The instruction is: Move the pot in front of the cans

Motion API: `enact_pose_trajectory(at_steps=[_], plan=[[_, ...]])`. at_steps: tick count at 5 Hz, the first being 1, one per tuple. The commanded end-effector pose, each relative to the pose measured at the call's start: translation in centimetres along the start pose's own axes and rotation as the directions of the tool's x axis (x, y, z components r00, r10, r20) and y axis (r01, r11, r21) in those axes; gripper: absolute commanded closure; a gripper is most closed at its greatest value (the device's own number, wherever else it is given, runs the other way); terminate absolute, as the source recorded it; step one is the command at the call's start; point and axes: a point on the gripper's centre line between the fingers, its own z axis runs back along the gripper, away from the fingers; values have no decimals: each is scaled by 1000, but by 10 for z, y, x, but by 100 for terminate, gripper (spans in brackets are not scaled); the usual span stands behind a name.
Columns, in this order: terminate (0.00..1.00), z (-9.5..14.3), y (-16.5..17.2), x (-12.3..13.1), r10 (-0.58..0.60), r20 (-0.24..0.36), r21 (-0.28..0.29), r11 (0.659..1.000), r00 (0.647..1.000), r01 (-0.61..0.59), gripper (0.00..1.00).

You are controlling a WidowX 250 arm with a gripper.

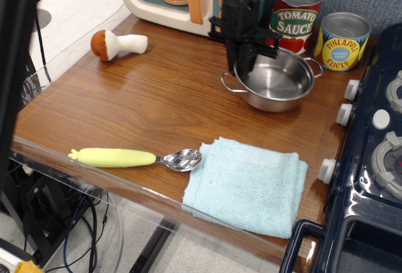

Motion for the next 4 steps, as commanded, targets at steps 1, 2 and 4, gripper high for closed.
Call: enact_pose_trajectory(at_steps=[1, 2, 4], plan=[[0, 9, -12, -14, 32, -47, -16, 999, 998, -33, 100], [0, 7, -15, -14, 42, -19, -22, 999, 999, -42, 0], [0, 15, -15, -6, 31, -18, -9, 999, 999, -31, 0]])
